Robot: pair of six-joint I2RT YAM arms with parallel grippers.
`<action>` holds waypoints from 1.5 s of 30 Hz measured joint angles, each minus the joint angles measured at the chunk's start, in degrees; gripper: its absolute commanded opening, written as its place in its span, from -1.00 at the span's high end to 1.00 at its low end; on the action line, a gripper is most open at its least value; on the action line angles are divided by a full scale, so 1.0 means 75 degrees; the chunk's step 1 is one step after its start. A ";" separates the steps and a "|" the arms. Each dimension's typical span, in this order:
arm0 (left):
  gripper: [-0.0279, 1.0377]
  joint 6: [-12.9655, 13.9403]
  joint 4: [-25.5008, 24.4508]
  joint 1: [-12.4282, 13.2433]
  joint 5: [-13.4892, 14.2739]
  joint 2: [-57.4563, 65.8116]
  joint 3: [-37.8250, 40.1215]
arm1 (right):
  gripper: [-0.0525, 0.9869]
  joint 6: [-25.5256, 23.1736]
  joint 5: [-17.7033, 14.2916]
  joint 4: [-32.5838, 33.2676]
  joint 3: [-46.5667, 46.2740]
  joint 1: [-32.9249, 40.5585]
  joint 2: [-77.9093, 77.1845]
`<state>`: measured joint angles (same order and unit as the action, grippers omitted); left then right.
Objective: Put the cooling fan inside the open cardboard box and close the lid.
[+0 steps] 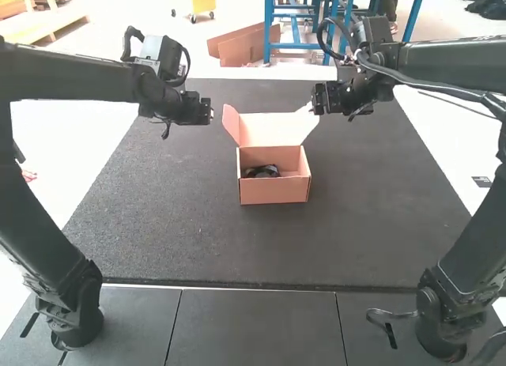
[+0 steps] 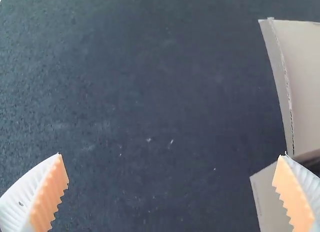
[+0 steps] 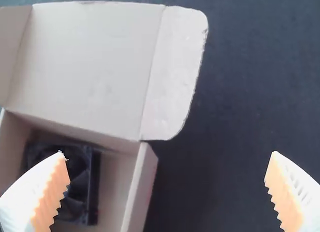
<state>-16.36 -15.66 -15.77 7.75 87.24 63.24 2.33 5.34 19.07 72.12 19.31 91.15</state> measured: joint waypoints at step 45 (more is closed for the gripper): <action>-0.87 -0.0119 0.0064 -0.0664 -0.0982 0.1781 0.1510 | -0.37 -0.0982 0.0871 0.0428 0.1772 -0.0624 0.2168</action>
<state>-17.26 -15.18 -20.75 0.38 100.60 74.56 -5.04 11.88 22.28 85.41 14.63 107.42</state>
